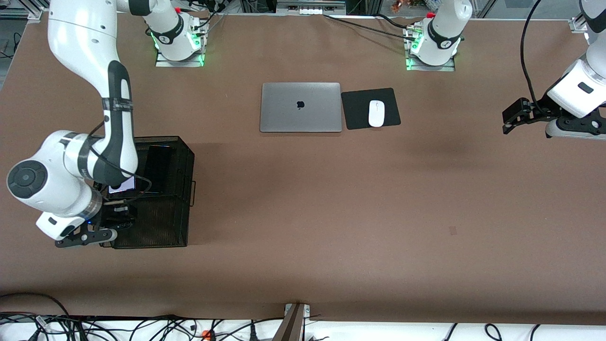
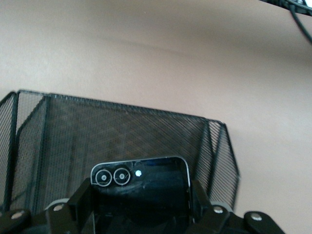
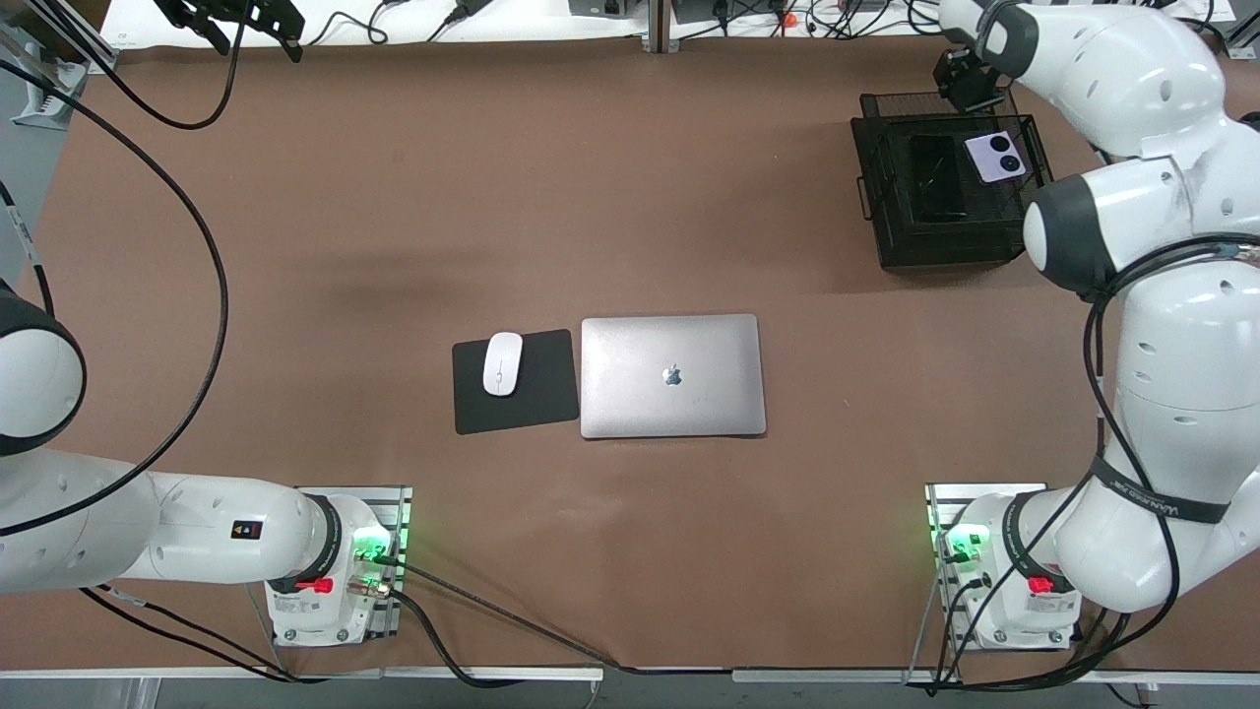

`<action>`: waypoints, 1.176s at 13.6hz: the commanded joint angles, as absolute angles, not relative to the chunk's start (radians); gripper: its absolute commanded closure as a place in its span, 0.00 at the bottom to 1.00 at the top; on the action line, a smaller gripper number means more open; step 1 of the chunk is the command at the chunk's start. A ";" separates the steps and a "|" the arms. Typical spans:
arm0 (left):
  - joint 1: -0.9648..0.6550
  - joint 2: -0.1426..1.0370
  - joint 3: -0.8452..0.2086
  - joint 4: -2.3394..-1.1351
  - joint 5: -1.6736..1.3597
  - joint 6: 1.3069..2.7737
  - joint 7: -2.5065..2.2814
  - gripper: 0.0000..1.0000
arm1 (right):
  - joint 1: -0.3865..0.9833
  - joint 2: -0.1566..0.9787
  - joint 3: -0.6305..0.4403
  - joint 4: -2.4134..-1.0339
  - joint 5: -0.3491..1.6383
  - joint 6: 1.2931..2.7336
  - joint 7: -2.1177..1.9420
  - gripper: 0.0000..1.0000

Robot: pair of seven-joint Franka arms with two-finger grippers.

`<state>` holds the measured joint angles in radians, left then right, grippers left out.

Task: Place phones with both arms
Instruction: 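Carry the flip phone to the basket with the right gripper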

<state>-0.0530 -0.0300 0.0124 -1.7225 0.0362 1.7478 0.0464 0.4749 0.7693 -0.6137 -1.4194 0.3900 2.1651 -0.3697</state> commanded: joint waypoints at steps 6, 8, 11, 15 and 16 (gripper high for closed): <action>-0.048 -0.018 0.014 -1.697 0.015 1.729 0.069 0.00 | 0.466 0.842 -0.603 -1.411 0.570 2.212 -0.367 1.00; -0.048 -0.018 0.014 -1.697 0.015 1.729 0.069 0.00 | 0.466 0.860 -0.603 -1.413 0.578 2.235 -0.365 1.00; -0.048 -0.018 0.014 -1.697 0.015 1.729 0.069 0.00 | 0.466 0.874 -0.603 -1.411 0.586 2.247 -0.365 1.00; -0.048 -0.018 0.014 -1.697 0.015 1.729 0.069 0.00 | 0.457 0.882 -0.603 -1.416 0.603 2.284 -0.368 0.00; -0.048 -0.018 0.014 -1.697 0.015 1.729 0.069 0.00 | 0.456 0.881 -0.603 -1.416 0.603 2.284 -0.376 0.00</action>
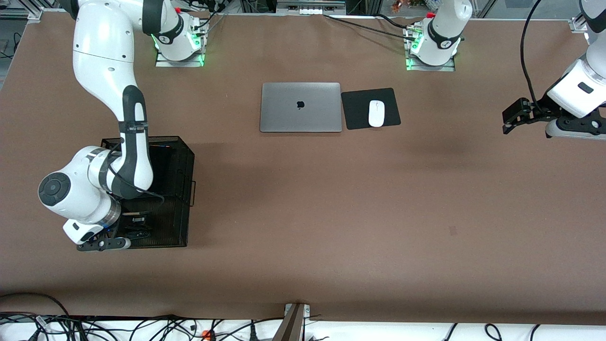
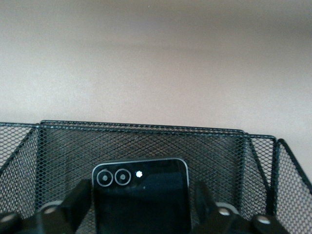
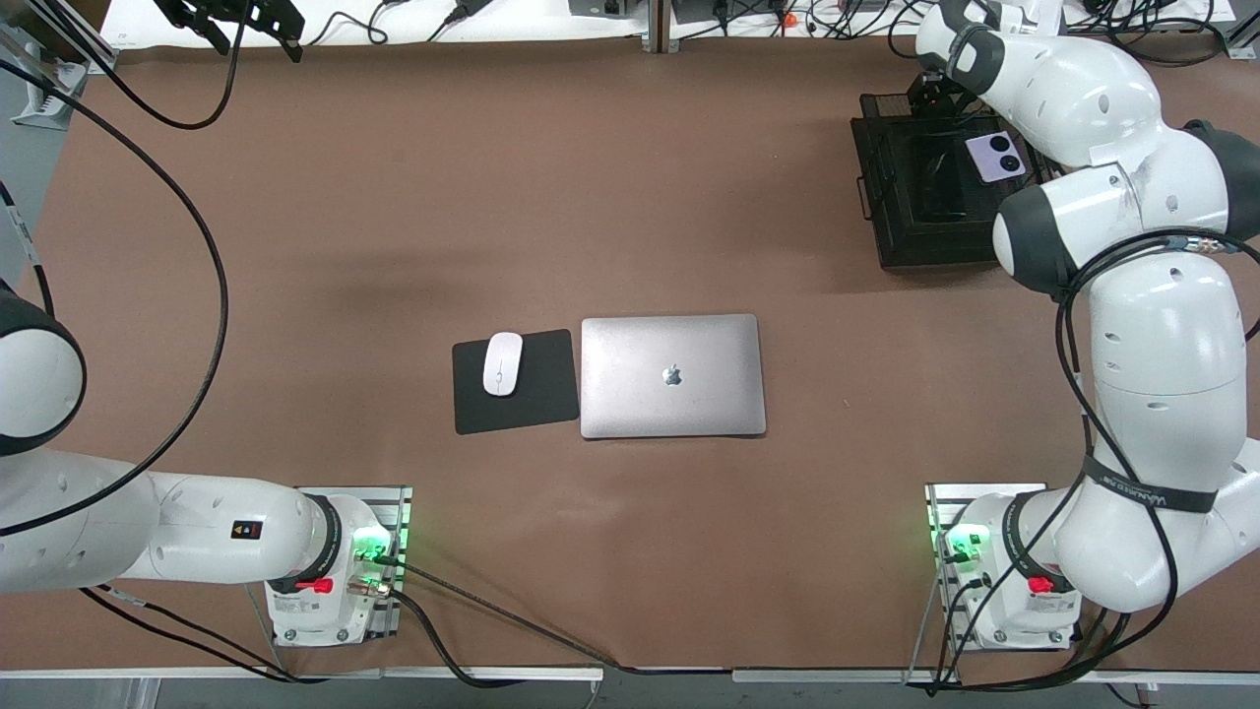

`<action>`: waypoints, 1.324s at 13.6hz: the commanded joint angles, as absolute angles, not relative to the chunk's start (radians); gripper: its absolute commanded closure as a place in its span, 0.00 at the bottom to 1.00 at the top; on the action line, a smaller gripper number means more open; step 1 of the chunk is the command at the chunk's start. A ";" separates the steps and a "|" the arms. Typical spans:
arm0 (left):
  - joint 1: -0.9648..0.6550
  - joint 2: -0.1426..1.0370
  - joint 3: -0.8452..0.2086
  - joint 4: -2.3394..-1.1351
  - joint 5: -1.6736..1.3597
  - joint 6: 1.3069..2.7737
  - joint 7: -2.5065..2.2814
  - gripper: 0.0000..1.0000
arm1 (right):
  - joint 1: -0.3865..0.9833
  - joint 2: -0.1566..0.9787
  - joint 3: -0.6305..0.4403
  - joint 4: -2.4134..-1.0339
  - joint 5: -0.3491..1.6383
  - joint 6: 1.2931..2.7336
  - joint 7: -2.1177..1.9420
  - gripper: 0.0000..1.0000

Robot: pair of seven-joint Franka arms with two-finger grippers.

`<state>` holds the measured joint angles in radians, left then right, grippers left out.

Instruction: Place phones with both arms

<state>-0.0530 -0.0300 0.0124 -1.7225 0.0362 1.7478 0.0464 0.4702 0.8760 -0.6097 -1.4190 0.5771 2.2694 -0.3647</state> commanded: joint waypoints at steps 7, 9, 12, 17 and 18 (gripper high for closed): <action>-0.048 -0.018 0.015 -1.697 0.015 1.729 0.069 0.00 | 0.448 0.775 -0.675 -1.325 0.603 1.838 -0.380 0.00; -0.048 -0.018 0.015 -1.697 0.015 1.729 0.069 0.00 | 0.448 0.698 -0.676 -1.324 0.601 1.751 -0.379 0.00; -0.048 -0.018 0.014 -1.697 0.015 1.729 0.069 0.00 | 0.446 0.606 -0.713 -1.322 0.601 1.590 -0.376 0.00; -0.048 -0.018 0.015 -1.697 0.015 1.729 0.069 0.00 | 0.456 0.485 -0.735 -1.322 0.583 1.431 -0.362 0.00; -0.048 -0.018 0.015 -1.697 0.015 1.729 0.069 0.00 | 0.463 0.457 -0.736 -1.321 0.565 1.416 -0.312 0.00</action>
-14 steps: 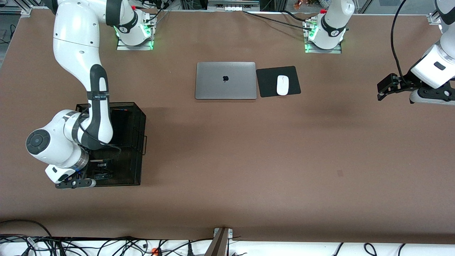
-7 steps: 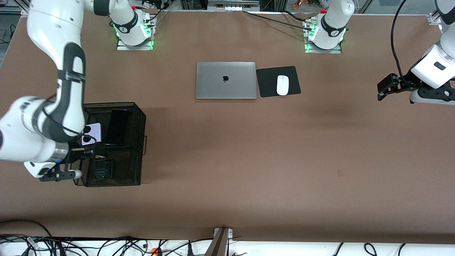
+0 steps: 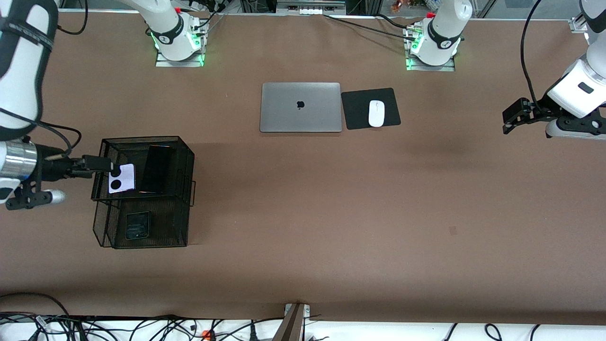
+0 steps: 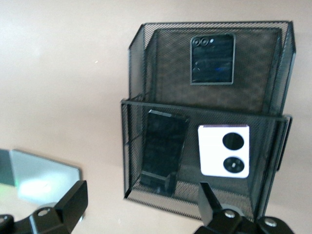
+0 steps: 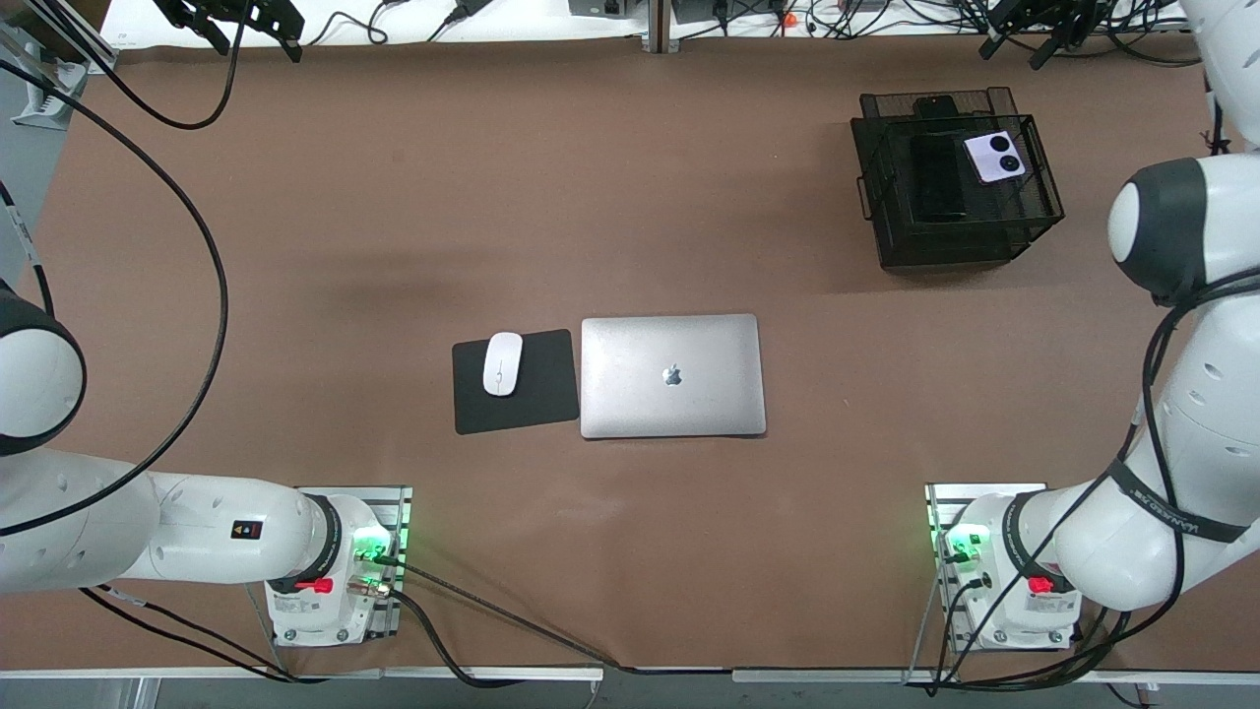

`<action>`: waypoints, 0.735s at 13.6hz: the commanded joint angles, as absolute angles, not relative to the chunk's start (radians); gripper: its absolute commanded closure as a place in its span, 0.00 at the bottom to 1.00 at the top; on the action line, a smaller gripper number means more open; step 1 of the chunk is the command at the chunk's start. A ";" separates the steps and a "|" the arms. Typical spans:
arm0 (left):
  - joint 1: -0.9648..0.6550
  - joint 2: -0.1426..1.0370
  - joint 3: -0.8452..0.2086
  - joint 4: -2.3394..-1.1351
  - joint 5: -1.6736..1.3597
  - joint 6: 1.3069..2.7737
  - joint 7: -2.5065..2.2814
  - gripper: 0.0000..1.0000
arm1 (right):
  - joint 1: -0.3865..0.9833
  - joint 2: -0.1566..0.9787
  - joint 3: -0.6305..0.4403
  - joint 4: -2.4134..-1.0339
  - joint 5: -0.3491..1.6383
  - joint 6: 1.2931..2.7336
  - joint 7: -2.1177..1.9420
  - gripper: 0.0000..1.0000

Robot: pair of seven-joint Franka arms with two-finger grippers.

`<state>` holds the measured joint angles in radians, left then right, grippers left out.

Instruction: Place phones with both arms

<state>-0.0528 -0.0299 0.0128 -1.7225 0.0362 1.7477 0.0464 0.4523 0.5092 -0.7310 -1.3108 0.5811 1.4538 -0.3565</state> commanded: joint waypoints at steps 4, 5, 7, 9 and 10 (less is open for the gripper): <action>-0.048 -0.018 0.015 -1.697 0.015 1.727 0.069 0.00 | 0.233 0.283 -0.313 -1.304 0.226 1.414 -0.066 0.00; -0.048 -0.018 0.015 -1.697 0.015 1.727 0.071 0.00 | 0.136 0.249 -0.184 -1.304 0.143 1.414 -0.019 0.00; -0.048 -0.018 0.015 -1.697 0.015 1.727 0.069 0.00 | 0.023 0.186 -0.051 -1.322 0.045 1.414 -0.003 0.00; -0.048 -0.018 0.015 -1.697 0.015 1.727 0.069 0.00 | -0.034 0.147 -0.046 -1.361 0.041 1.414 -0.020 0.00; -0.048 -0.018 0.015 -1.697 0.015 1.727 0.069 0.00 | -0.044 0.140 -0.046 -1.388 0.041 1.422 -0.020 0.00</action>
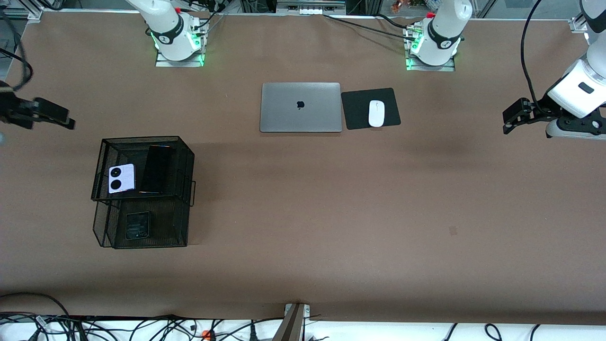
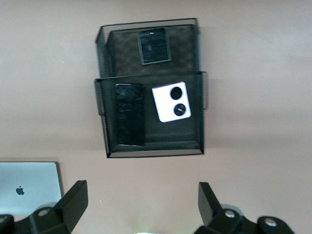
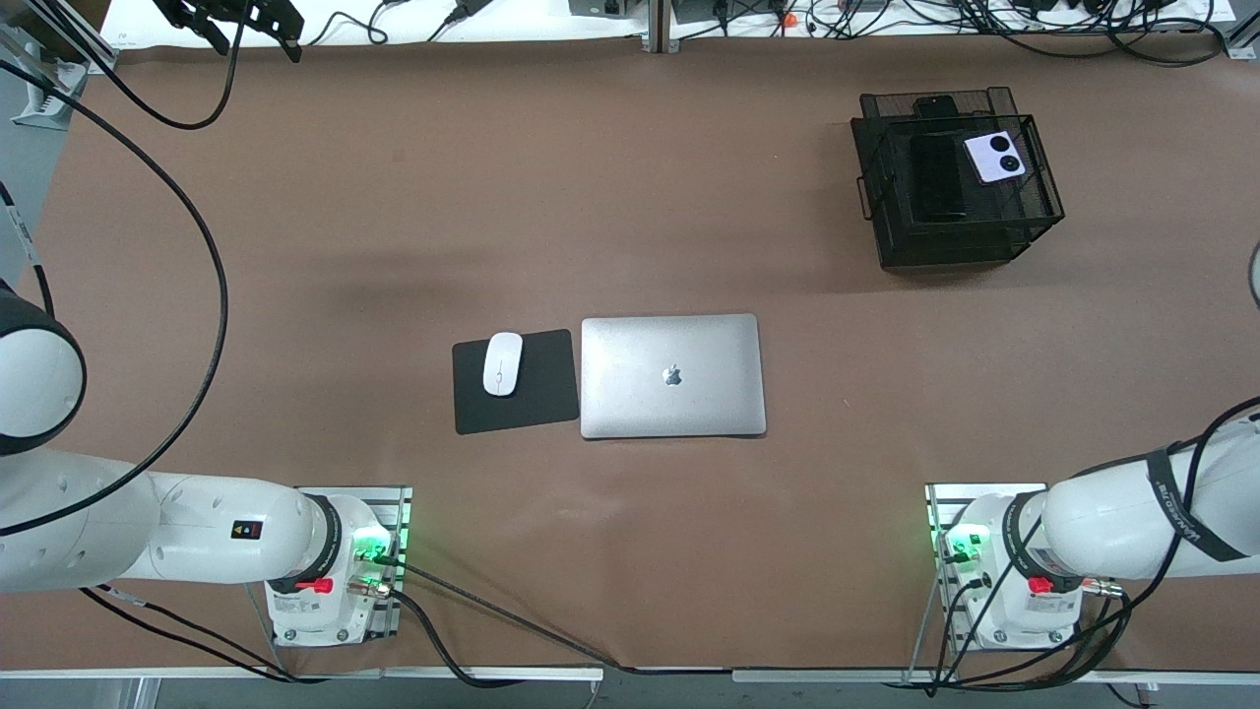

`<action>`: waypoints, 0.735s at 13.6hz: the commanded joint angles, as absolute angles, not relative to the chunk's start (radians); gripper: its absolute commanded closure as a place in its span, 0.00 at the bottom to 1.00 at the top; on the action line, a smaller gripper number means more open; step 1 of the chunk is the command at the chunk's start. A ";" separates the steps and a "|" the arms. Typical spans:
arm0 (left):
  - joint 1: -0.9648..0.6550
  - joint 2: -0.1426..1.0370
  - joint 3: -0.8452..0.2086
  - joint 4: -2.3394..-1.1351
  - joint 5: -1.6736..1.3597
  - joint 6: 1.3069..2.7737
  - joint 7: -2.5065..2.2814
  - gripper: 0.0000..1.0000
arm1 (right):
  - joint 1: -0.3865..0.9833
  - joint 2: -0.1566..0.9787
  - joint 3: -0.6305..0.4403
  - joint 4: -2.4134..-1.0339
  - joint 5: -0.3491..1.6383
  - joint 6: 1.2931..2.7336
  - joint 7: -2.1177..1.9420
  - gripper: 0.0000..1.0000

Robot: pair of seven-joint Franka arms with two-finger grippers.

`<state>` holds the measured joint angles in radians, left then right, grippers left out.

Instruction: Place phones with both arms

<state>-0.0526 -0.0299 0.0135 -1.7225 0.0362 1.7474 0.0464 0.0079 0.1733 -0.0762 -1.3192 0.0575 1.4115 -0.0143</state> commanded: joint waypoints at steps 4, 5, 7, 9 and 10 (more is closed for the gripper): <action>-0.048 -0.018 0.015 -1.697 0.015 1.727 0.071 0.00 | -0.130 0.057 0.023 -1.503 0.048 1.476 -0.020 0.00; -0.048 -0.018 0.015 -1.697 0.015 1.727 0.071 0.00 | -0.146 0.048 0.041 -1.505 0.048 1.470 -0.020 0.00; -0.048 -0.018 0.015 -1.697 0.015 1.727 0.071 0.00 | -0.149 0.014 0.043 -1.546 0.052 1.479 -0.020 0.00; -0.048 -0.018 0.015 -1.697 0.015 1.726 0.069 0.00 | -0.149 0.008 0.041 -1.557 0.055 1.471 -0.018 0.00; -0.048 -0.018 0.015 -1.697 0.015 1.726 0.069 0.00 | -0.146 0.012 0.043 -1.552 0.058 1.470 -0.017 0.00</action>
<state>-0.0526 -0.0299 0.0135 -1.7225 0.0362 1.7473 0.0464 -0.1212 0.0401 0.0169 -1.5126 0.0576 1.4535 -0.0184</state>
